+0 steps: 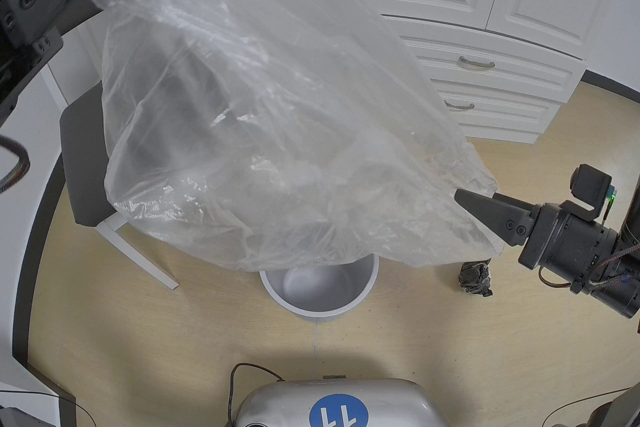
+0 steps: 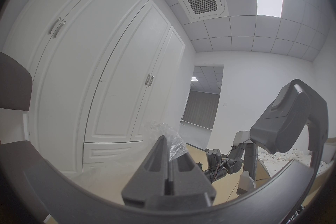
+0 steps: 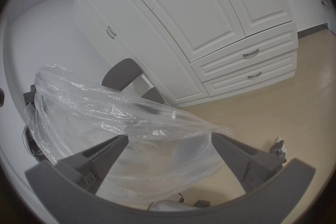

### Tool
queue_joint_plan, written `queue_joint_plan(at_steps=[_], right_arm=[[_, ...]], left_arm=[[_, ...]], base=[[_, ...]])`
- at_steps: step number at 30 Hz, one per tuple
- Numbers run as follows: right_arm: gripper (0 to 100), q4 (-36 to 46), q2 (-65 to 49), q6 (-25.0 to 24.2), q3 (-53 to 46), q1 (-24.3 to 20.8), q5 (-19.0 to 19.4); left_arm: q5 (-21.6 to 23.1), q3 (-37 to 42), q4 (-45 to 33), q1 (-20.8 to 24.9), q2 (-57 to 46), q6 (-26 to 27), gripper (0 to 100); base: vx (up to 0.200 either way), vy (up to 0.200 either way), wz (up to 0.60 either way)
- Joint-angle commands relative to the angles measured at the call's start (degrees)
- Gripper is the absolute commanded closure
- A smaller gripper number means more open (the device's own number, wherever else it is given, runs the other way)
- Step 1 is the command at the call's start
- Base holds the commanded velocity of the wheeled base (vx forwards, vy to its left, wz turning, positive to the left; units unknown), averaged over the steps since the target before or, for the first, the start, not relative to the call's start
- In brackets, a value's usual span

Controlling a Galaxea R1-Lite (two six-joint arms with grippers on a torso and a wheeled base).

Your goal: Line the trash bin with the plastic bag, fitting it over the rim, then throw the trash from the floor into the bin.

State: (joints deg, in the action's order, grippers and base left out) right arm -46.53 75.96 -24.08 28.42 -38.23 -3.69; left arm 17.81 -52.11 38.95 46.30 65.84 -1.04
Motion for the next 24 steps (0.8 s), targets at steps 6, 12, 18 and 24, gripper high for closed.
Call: queue_joint_plan(at_steps=[6, 12, 18, 24], right_arm=[[0, 6.72, -5.73, 0.08, 1.29, 0.44, 2.55], [0, 10.67, -3.98, 0.52, 0.24, 1.14, 4.57], [0, 14.36, 0.33, 0.35, -0.73, -0.71, 9.76], [0, 12.43, 3.85, -1.59, -0.64, -1.94, 9.58]], left_arm=[[-0.06, -0.71, 0.43, -0.16, 2.27, 0.16, 100], [-0.06, -1.85, 2.01, 0.02, 3.42, 0.07, 100], [-0.06, -2.20, 2.10, 0.46, 3.68, 0.07, 100], [-0.06, -2.03, 2.10, 1.86, 2.89, 0.07, 100]], base=[[0.000, 0.000, 0.00], [0.000, 0.000, 0.00], [0.000, 0.000, 0.00], [0.000, 0.000, 0.00]])
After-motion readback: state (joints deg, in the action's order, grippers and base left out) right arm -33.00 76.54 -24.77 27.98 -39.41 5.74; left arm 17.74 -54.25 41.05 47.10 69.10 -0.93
